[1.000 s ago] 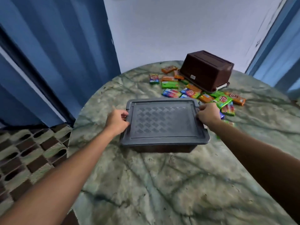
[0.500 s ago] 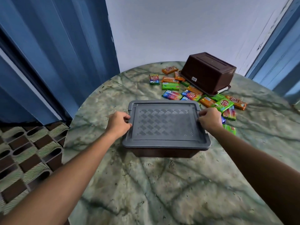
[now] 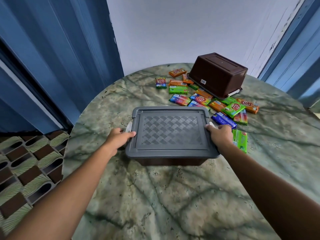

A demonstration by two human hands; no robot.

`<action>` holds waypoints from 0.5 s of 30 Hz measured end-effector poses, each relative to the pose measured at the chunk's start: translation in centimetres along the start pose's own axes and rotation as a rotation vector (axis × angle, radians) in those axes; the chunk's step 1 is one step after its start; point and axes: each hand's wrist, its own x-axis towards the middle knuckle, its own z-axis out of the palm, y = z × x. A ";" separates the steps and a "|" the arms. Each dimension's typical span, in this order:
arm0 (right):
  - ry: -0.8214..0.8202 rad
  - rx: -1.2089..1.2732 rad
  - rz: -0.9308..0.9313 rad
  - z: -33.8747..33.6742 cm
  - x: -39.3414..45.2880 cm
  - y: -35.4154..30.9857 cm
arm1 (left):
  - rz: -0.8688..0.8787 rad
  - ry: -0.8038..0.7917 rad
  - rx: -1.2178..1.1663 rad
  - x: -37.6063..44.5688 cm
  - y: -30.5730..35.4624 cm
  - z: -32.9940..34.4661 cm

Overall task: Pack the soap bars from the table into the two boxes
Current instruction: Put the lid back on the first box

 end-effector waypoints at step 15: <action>-0.054 -0.775 -0.499 1.1 -4.4 0.0 | 0.447 0.065 1.012 -2.0 -0.3 2.9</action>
